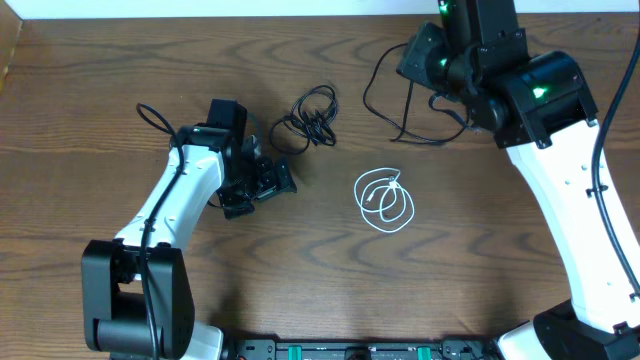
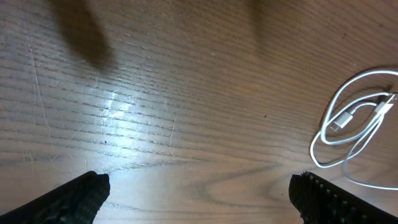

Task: Untangle cables
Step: 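Drag the black cable rightward and lay it out with the right gripper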

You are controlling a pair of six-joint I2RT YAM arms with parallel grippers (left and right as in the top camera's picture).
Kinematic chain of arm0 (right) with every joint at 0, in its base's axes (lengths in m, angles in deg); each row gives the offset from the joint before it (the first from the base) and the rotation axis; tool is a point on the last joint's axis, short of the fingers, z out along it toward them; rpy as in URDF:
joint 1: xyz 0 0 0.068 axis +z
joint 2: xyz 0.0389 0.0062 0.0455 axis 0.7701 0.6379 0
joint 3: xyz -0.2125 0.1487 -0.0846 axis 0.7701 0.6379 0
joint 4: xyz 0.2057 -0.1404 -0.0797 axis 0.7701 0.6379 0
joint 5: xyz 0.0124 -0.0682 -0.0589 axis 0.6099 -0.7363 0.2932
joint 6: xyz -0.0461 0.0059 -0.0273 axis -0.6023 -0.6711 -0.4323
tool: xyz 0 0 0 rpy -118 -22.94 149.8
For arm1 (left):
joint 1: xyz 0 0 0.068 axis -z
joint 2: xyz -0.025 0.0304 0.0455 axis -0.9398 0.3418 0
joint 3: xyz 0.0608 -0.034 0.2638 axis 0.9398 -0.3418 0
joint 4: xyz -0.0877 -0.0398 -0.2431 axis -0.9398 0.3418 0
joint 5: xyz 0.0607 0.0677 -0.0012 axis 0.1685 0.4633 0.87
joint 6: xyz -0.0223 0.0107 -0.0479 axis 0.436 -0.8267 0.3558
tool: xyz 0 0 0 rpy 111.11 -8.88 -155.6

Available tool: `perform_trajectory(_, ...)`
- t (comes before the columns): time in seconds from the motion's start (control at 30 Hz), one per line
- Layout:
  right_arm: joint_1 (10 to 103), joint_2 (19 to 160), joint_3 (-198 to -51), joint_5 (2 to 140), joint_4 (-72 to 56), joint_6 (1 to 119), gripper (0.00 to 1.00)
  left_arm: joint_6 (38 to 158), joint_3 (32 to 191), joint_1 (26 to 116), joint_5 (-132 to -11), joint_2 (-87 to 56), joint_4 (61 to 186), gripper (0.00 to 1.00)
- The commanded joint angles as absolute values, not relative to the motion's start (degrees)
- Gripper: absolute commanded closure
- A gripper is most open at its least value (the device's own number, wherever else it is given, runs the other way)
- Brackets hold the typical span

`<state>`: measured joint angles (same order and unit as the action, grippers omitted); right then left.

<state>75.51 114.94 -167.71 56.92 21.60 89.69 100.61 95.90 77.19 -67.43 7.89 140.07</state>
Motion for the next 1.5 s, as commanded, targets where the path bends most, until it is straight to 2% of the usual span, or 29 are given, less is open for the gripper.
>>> perform_trajectory(0.0,72.5,114.2,-168.3,49.6,21.5,87.7,0.99,100.7,95.7,77.1,-66.9,7.9,140.2,0.02)
perform_trajectory(0.17,65.8,114.2,-168.3,49.0,22.9,83.3,0.99,100.7,95.7,77.1,-66.9,7.9,140.2,0.02)
perform_trajectory(0.37,53.3,114.2,-168.3,50.5,24.6,81.8,0.99,100.7,95.7,77.1,-66.9,7.9,140.2,0.02)
perform_trajectory(0.57,46.0,114.3,-168.2,59.1,27.2,81.8,0.99,100.7,95.7,77.1,-66.9,7.9,140.2,0.02)
perform_trajectory(0.77,46.1,114.3,-168.2,62.5,30.8,81.1,0.99,100.7,95.7,77.1,-66.9,7.9,140.2,0.02)
perform_trajectory(1.03,49.7,114.3,-168.1,63.6,33.8,74.5,0.99,100.7,95.7,77.1,-66.9,7.9,140.2,0.02)
perform_trajectory(1.13,50.1,114.3,-168.1,63.5,35.8,74.4,0.91,100.7,95.7,77.1,-66.9,7.9,140.2,0.02)
perform_trajectory(1.2,50.3,114.3,-168.1,63.5,36.4,74.0,0.93,100.7,95.7,77.1,-66.9,7.9,140.2,0.03)
perform_trajectory(1.23,50.4,114.3,-168.1,63.5,36.5,73.3,0.99,100.7,95.7,77.1,-66.9,7.9,140.2,0.02)
perform_trajectory(1.33,51.2,114.3,-168.1,63.8,36.4,70.7,0.99,101.0,95.7,77.1,-67.0,7.9,140.2,0.02)
perform_trajectory(1.47,52.4,114.3,-168.1,64.0,36.9,69.3,0.99,107.2,95.7,77.1,-67.3,7.9,137.2,0.02)
